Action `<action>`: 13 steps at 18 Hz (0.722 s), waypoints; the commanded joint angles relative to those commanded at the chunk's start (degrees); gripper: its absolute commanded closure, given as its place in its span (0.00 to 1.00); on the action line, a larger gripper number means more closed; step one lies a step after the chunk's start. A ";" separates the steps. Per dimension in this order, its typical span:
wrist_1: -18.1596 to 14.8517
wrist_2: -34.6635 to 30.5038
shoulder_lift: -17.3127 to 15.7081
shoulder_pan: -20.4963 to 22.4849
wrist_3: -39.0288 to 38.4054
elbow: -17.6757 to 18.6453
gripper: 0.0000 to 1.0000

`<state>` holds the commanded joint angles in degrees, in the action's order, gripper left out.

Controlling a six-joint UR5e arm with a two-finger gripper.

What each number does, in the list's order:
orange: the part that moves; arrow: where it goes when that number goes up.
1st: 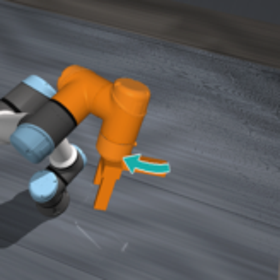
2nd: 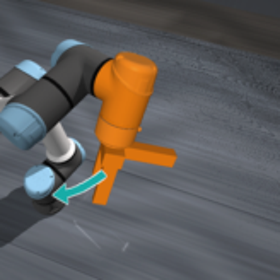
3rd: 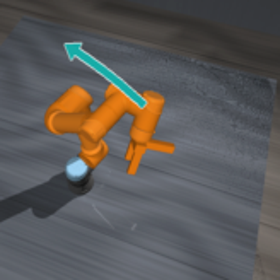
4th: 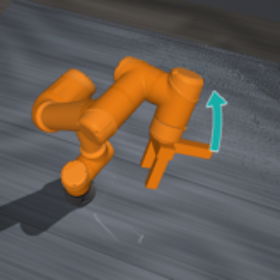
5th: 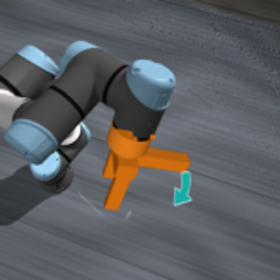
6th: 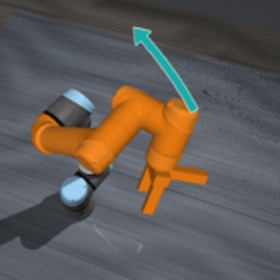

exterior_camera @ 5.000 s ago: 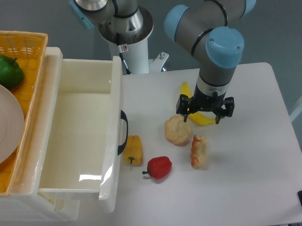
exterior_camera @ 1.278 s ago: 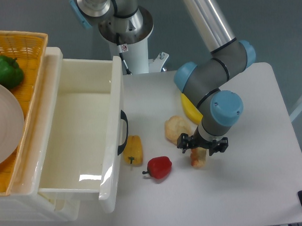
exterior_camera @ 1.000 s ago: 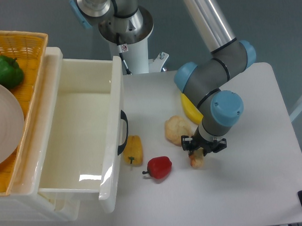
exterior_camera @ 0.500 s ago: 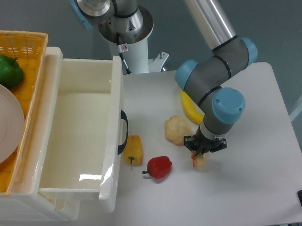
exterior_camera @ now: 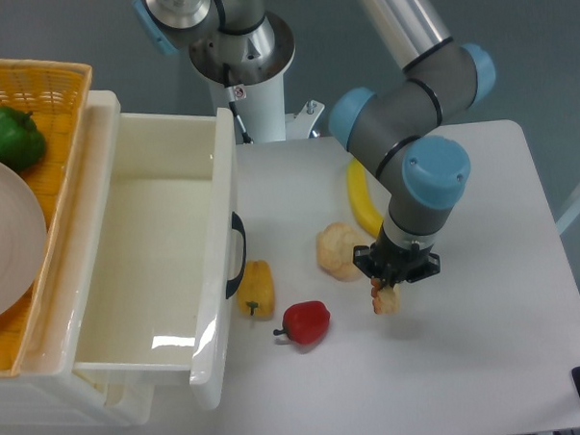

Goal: Pick up the square bread
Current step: 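Lift the held bread piece and carry it toward the round bun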

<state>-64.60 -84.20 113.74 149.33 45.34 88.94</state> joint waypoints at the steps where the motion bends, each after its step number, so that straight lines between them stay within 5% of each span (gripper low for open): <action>1: -0.44 0.00 -0.61 -0.27 0.97 0.00 0.94; 13: -13.61 0.18 -8.79 -2.29 7.72 -0.09 0.94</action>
<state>-78.21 -84.02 104.95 147.04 53.07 88.86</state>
